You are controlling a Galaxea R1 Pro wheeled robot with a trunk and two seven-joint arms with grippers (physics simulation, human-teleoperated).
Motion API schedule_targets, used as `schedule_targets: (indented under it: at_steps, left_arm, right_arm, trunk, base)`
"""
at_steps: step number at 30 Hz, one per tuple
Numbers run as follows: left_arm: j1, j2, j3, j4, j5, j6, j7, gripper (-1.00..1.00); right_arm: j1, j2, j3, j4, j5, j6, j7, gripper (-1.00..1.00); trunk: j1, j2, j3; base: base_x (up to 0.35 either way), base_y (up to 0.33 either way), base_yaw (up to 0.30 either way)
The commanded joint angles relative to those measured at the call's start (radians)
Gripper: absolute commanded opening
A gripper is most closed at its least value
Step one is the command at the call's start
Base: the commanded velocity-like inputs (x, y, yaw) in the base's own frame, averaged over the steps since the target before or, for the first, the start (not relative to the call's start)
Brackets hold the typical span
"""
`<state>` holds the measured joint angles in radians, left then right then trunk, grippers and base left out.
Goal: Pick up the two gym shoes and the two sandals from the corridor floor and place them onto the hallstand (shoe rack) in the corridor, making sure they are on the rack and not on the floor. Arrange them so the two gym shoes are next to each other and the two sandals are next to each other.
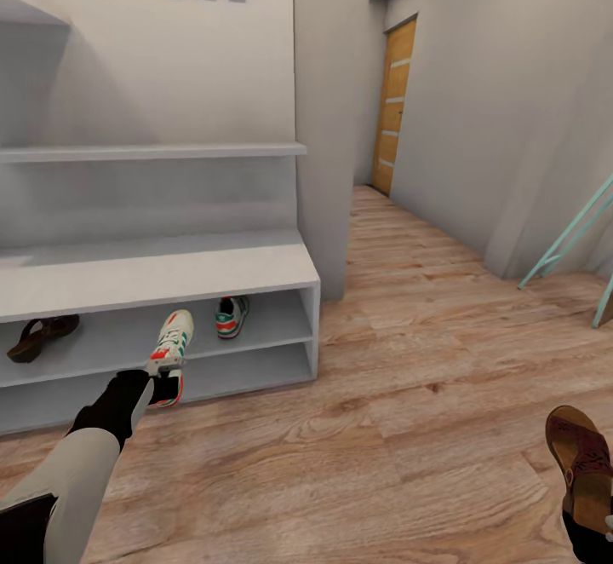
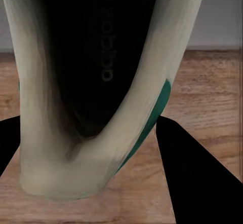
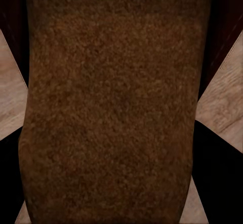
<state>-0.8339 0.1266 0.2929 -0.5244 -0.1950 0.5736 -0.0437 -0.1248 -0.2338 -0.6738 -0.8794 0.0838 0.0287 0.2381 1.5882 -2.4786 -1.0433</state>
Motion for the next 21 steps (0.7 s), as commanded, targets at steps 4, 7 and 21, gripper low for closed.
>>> schedule_targets:
  at_steps: [4,7,21]
  left_arm:
    - [-0.001,-0.001,0.006,-0.002,-0.010,0.005,-0.006,-1.00]
    - [-0.001,-0.001,0.005,-0.002,-0.009,0.006,-0.006,-1.00]
    - [0.001,-0.001,0.005,-0.001,-0.009,0.003,-0.007,-1.00]
  right_arm:
    - [-0.001,0.001,-0.004,-0.001,0.008,0.003,0.007,-1.00]
    - [-0.001,0.001,-0.004,-0.001,0.008,0.003,0.007,-1.00]
    - [-0.001,0.001,-0.006,-0.001,0.008,0.003,0.007,-1.00]
  trunk:
    - [0.000,0.000,-0.001]
    - [0.000,0.000,-0.001]
    - [0.000,0.000,-0.001]
  base:
    - [0.317,-0.091,0.000]
    - [0.335,-0.018,0.000]
    - [0.197,-0.001,0.000]
